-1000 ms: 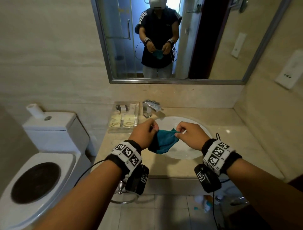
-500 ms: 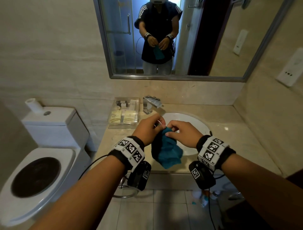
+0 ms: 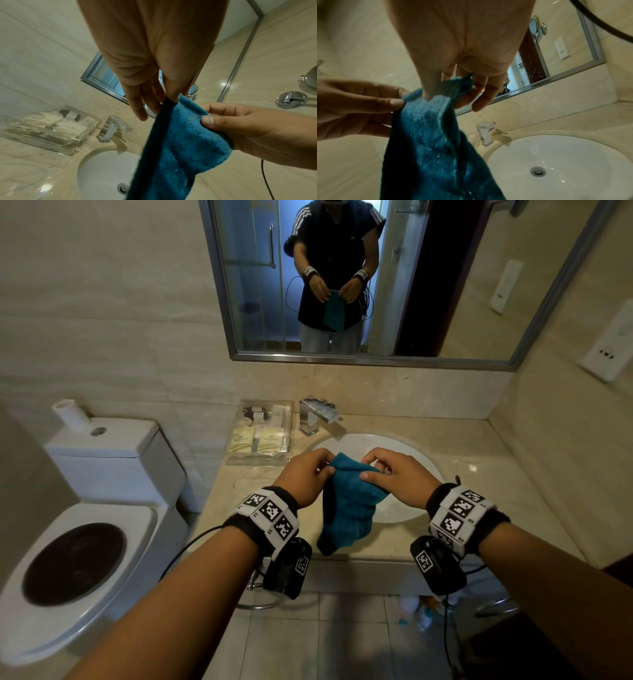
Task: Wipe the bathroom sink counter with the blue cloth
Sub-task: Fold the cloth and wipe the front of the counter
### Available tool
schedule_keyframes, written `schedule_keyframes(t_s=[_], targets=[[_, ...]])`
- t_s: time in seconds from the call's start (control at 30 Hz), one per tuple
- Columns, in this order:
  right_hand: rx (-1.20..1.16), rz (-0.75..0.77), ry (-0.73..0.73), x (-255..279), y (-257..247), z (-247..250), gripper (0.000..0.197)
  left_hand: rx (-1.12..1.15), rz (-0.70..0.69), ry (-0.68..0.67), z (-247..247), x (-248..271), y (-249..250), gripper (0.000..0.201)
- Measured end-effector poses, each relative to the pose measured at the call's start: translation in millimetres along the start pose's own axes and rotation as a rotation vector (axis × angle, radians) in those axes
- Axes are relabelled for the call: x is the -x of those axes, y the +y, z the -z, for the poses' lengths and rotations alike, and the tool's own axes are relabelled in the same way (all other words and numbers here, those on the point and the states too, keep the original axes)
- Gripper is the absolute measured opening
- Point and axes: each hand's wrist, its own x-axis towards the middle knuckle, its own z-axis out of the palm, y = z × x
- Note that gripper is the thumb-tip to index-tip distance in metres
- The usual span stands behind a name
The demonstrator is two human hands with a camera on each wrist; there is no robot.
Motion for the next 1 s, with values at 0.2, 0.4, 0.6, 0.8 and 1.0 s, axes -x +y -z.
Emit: schedule_keyframes(t_s=[0.2,0.4,0.6,0.8,1.0], targets=[[0.062,-0.017,-0.073,3,5,-1,0.006,-0.028,-0.015,0.037,-2,1,-11,0.013],[0.007,0.026,-0.044,-1,-4,-5,0.014,0.084,0.026,0.065,-9,11,-23,0.009],[0.005,0.076,-0.018,-6,-3,-12,0.012,0.219,-0.022,-0.076,-10,24,-30,0.019],[-0.171,0.099,-0.014,-12,-9,-12,0.023,0.372,0.058,-0.110,-11,28,-29,0.024],[-0.198,0.110,-0.085,-17,-9,1,0.027,0.474,0.058,-0.112,-13,14,-10,0.040]])
